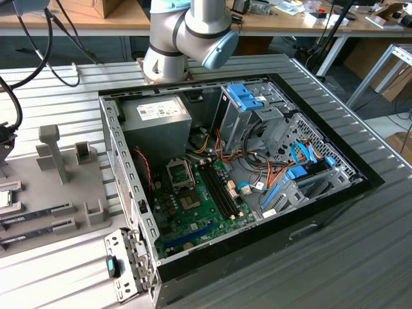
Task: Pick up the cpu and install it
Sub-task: 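Reach for the cpu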
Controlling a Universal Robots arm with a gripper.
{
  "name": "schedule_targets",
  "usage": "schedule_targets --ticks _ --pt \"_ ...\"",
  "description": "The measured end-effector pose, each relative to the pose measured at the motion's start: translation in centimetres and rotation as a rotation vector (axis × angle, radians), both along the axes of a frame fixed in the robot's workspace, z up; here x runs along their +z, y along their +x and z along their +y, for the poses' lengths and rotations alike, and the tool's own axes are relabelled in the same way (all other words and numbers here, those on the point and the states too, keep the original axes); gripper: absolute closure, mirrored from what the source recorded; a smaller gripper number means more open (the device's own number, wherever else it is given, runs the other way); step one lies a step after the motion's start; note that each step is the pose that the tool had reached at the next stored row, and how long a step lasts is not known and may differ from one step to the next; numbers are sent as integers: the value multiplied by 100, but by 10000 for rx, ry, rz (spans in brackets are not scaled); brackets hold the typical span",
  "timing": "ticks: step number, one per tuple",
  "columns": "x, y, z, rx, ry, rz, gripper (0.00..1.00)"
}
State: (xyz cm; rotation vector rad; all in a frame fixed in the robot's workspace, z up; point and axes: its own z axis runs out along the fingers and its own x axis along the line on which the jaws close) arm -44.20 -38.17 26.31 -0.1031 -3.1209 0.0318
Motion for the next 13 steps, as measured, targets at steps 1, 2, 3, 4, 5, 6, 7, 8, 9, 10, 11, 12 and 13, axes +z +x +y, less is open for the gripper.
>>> schedule_targets --ticks 1,2,3,4,5,6,7,8,9,10,11,12,13 --pt "-3 0 0 0 0 0 89" --pt "-6 0 0 0 0 -1 89" --pt "-10 0 0 0 0 -1 89" --pt "-14 0 0 0 0 -1 89" --pt "-17 0 0 0 0 0 89" --pt "-20 0 0 0 0 0 89" --pt "-25 0 0 0 0 -1 89" --pt "-28 0 0 0 0 0 89" --pt "-30 0 0 0 0 0 89" --pt "-34 0 0 0 0 0 89" --pt "-38 0 0 0 0 0 89" --pt "-41 0 0 0 0 0 89" --pt "-45 0 0 0 0 -1 89"
